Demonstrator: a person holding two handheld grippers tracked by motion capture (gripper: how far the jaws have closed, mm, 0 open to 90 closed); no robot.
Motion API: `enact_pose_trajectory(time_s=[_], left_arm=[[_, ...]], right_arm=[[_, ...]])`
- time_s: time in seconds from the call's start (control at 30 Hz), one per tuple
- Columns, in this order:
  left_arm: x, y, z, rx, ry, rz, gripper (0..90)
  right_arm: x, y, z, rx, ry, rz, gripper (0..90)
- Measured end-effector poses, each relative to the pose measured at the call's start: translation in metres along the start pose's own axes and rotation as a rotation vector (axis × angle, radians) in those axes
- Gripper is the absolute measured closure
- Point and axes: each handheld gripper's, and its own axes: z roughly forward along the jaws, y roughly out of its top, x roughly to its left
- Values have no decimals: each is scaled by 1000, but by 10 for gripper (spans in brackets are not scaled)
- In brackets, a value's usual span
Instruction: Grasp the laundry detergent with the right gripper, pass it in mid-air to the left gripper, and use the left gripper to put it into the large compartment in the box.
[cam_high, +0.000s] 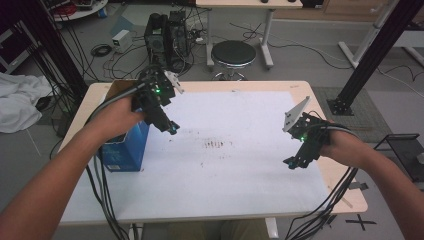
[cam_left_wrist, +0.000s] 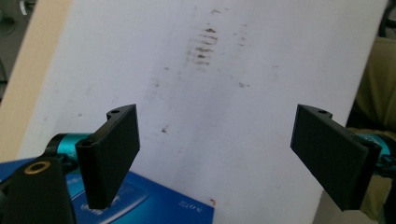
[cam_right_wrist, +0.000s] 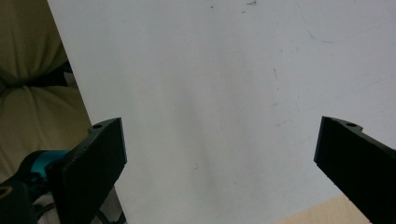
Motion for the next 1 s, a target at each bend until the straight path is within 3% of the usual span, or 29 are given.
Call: enact_pose_trajectory(time_s=[0.17, 0.2, 0.4, 0.6, 0.83, 1.0], left_arm=[[-15, 18, 10, -2, -18, 75, 158], [-19, 21, 14, -15, -24, 69, 158], [-37, 39, 33, 11, -42, 129, 158], [-48, 48, 51, 56, -71, 155, 158], [-53, 51, 56, 46, -96, 155, 158], [-50, 51, 56, 49, -87, 153, 158]], right_arm=[[1, 0, 1, -3, -1, -1, 14], [1, 0, 1, -9, 0, 0, 14], [4, 4, 2, -5, 1, -5, 14], [7, 6, 3, -6, 0, -13, 14], [9, 9, 2, -8, 1, -21, 14], [8, 10, 3, -4, 2, -27, 14]])
